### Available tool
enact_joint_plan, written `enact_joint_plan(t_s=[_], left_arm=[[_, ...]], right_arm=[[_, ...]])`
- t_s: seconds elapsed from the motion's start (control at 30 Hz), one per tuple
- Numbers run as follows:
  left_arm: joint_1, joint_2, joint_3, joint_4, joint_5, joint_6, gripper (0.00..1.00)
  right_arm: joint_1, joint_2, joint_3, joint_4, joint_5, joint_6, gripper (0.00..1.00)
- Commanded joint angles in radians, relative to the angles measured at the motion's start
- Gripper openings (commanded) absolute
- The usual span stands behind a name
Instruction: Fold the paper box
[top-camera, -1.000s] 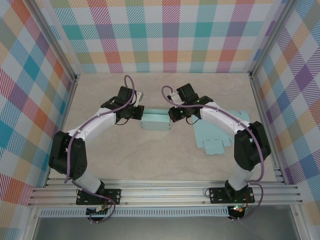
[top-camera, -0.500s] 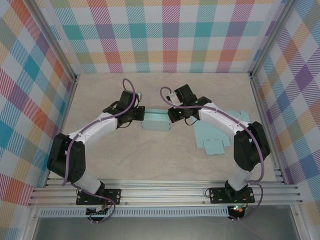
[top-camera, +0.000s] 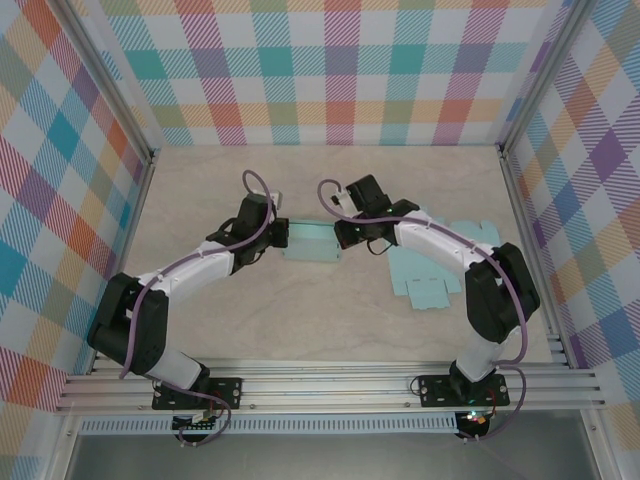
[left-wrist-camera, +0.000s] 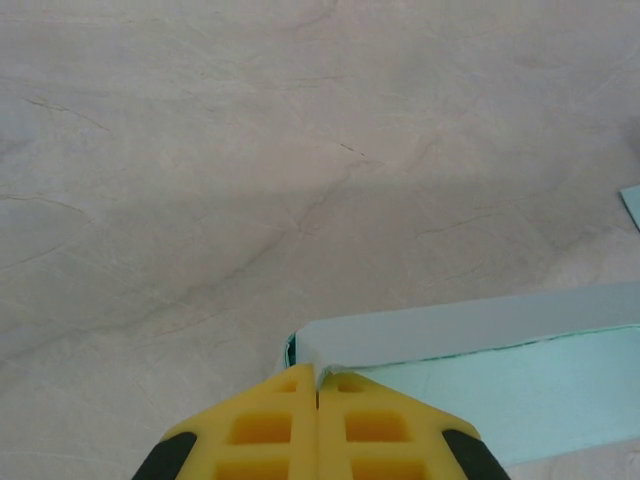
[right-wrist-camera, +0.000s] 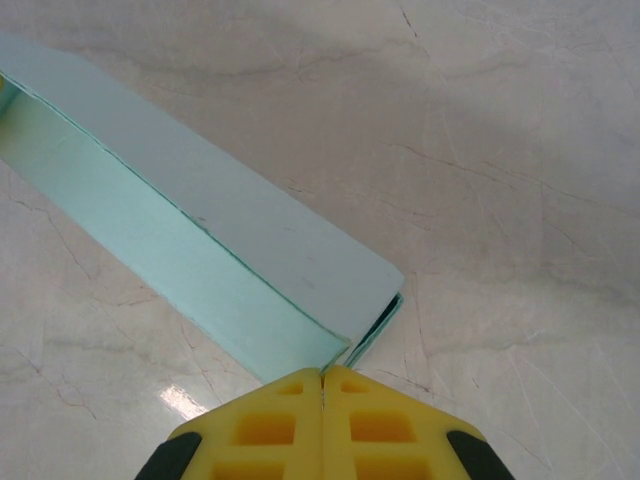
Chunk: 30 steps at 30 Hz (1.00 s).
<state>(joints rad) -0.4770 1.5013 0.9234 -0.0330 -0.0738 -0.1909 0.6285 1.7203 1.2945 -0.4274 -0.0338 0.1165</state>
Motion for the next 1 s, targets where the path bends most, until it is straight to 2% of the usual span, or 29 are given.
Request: enact_joint_plan(t_s=[0.0,0.3,0.4,0.5,0.57,0.77,0.83,0.97], left_arm=[[-0.032,-0.018,-0.061,0.026,0.032,-0.011,0.0],[-0.052,-0.088,-0.189,0.18,0.018,-0.018,0.01],[-0.054,-0.114,-0.222,0.2,0.017,-0.034,0.18],[-0.054,-0.156,-0.238,0.189,0.003,-0.062,0.47],[-0.054,-0.185,-0.244,0.176,-0.015,-0.086,0.63],[-0.054,-0.252,-0.228,0.107,-0.067,-0.178,0.83],[-0.054,-0.269,-0.213,0.06,-0.102,-0.233,0.94],[-0.052,-0.28,-0.176,-0.031,-0.172,-0.34,1.0]], right_arm=[[0.036,0.003,-0.049,0.027,0.014,0.0,0.0],[0.087,-0.057,-0.235,0.3,0.149,-0.015,0.0],[0.101,-0.065,-0.267,0.357,0.187,-0.015,0.0],[0.108,-0.068,-0.28,0.381,0.21,-0.015,0.0],[0.111,-0.068,-0.284,0.388,0.214,-0.015,0.0],[0.114,-0.065,-0.275,0.378,0.215,-0.017,0.0],[0.115,-0.066,-0.273,0.376,0.215,-0.018,0.0],[0.118,-0.068,-0.273,0.375,0.217,-0.019,0.0]])
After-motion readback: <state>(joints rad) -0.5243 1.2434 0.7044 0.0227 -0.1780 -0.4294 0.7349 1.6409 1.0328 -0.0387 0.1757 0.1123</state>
